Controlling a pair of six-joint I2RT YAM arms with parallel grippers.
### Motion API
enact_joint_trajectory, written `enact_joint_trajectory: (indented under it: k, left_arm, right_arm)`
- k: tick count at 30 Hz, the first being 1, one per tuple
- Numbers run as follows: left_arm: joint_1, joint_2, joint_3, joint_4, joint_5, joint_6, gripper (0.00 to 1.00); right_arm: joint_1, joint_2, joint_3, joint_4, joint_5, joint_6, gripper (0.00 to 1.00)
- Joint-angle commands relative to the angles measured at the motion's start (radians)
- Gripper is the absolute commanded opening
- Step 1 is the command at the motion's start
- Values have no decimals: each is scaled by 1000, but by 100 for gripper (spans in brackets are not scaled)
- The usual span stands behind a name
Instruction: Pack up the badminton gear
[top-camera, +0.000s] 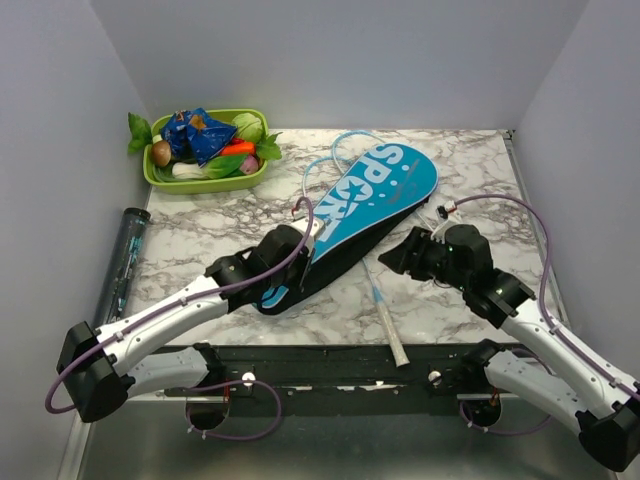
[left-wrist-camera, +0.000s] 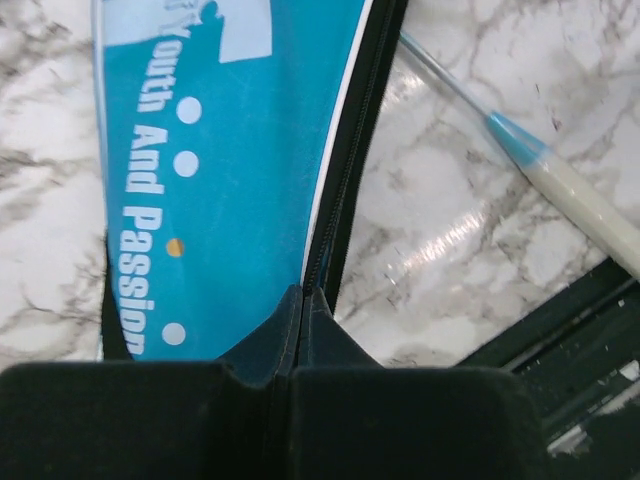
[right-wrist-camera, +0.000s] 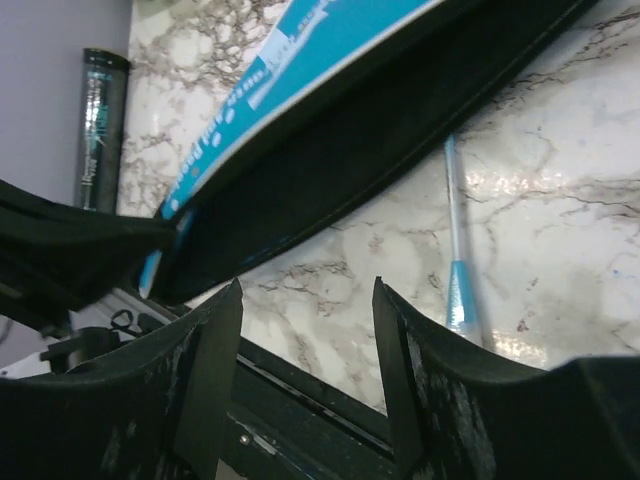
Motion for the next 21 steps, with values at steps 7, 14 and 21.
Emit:
enact_joint_trajectory:
  k: [7, 14, 21]
  left_arm:
    - [-155, -55, -135, 180, -34, -188, 0]
    - [-199, -42, -133, 213, -52, -181, 0]
    - [-243, -20, -138, 239, -54, -185, 0]
  right_arm:
    - [-7, 135, -88, 247, -171, 190, 64]
    - [-5, 233, -106, 368, -172, 270, 65]
    - [-7, 327, -89, 450, -152, 317, 66]
